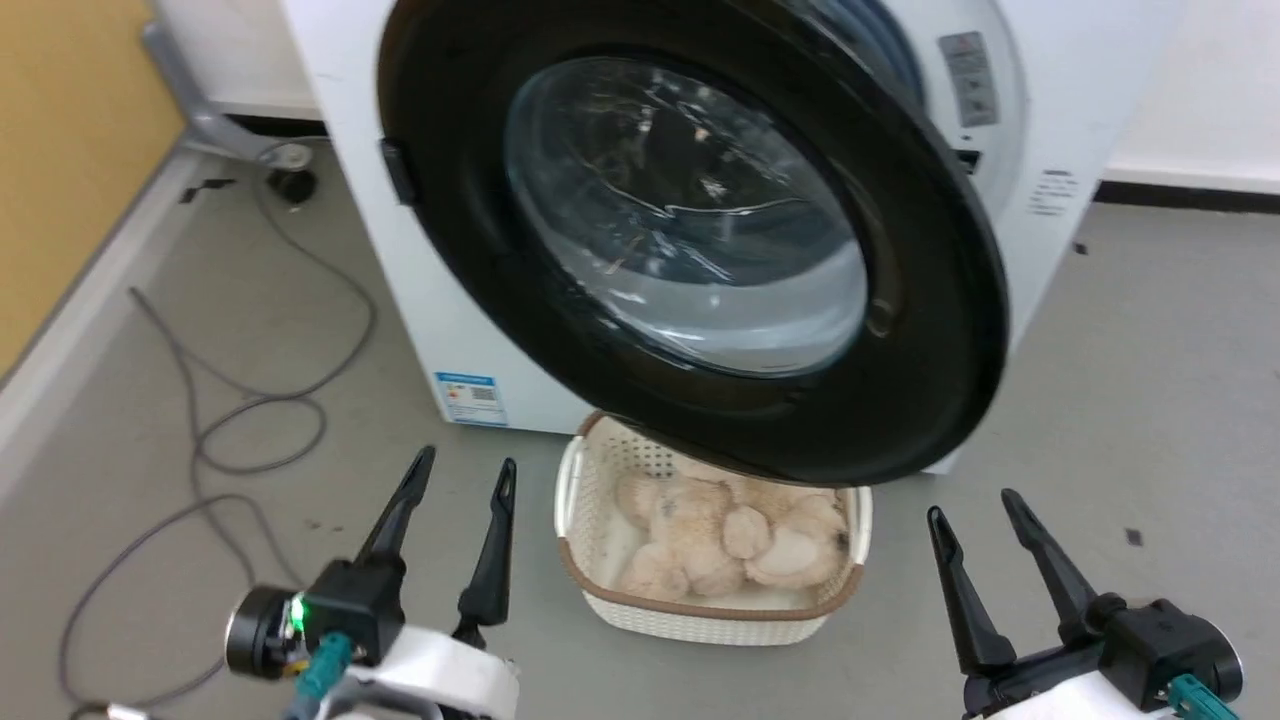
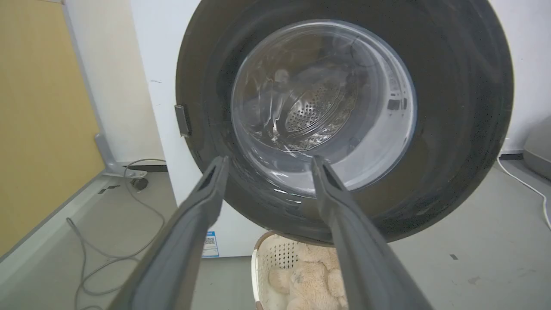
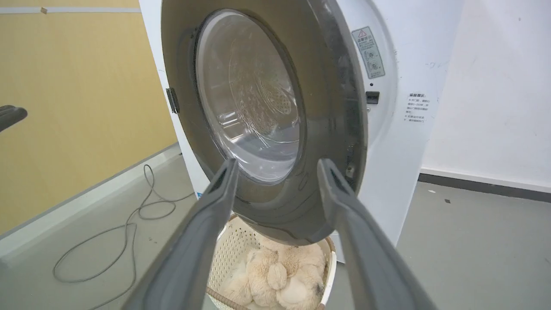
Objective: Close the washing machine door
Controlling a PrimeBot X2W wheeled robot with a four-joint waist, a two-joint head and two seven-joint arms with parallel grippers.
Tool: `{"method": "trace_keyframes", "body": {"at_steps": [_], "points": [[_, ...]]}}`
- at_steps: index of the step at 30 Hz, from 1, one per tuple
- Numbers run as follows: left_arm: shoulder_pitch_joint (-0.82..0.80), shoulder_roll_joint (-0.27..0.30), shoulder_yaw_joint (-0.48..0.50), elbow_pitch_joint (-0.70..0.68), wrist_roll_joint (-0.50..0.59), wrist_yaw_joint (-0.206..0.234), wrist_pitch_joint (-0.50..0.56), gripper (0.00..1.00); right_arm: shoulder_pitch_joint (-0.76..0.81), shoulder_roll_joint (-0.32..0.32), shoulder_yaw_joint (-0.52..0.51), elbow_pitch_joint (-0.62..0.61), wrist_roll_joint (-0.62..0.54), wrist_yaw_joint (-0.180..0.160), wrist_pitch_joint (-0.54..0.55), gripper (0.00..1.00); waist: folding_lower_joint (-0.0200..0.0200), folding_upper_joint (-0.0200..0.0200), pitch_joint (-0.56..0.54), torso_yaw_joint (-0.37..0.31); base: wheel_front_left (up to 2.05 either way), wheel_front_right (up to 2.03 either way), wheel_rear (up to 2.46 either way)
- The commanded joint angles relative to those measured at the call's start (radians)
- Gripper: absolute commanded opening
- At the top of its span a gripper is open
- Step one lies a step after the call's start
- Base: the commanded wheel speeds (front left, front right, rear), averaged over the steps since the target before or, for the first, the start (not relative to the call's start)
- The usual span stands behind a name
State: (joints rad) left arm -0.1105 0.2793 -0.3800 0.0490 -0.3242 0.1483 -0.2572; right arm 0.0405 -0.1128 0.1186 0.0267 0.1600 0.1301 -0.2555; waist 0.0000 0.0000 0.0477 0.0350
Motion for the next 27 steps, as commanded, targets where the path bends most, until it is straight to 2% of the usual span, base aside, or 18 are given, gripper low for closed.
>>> {"method": "trace_keyframes", "body": {"at_steps": [1,2,14,20,27], "points": [[0.016,-0.013,0.010,-0.011,0.012,0.007,-0.004,1.00,-0.008,-0.015,0.009,0.003,0.010,0.001,0.004,0.09,0.0000,0.0000,0.003,0.019,0.00,0.00,0.00],[0.029,-0.025,0.018,-0.016,0.022,0.009,-0.004,1.00,-0.016,-0.029,0.023,0.004,0.014,0.001,0.010,0.00,0.0000,0.0000,0.007,0.027,0.00,0.00,0.00],[0.033,-0.121,0.066,-0.016,0.116,-0.060,-0.004,1.00,-0.247,-0.215,0.103,0.041,0.103,0.001,0.106,0.00,0.0000,0.0000,0.129,0.128,0.00,0.00,0.00],[0.000,-0.155,0.084,-0.008,0.144,-0.102,-0.004,1.00,-0.399,-0.323,0.080,0.131,0.176,0.001,0.155,0.00,0.0000,0.0000,0.200,0.176,0.00,0.00,0.00],[-0.031,-0.192,0.108,-0.018,0.159,-0.134,-0.004,1.00,-0.521,-0.377,0.008,0.228,0.250,0.001,0.183,0.00,0.0000,0.0000,0.273,0.212,0.00,0.00,0.00]]}}
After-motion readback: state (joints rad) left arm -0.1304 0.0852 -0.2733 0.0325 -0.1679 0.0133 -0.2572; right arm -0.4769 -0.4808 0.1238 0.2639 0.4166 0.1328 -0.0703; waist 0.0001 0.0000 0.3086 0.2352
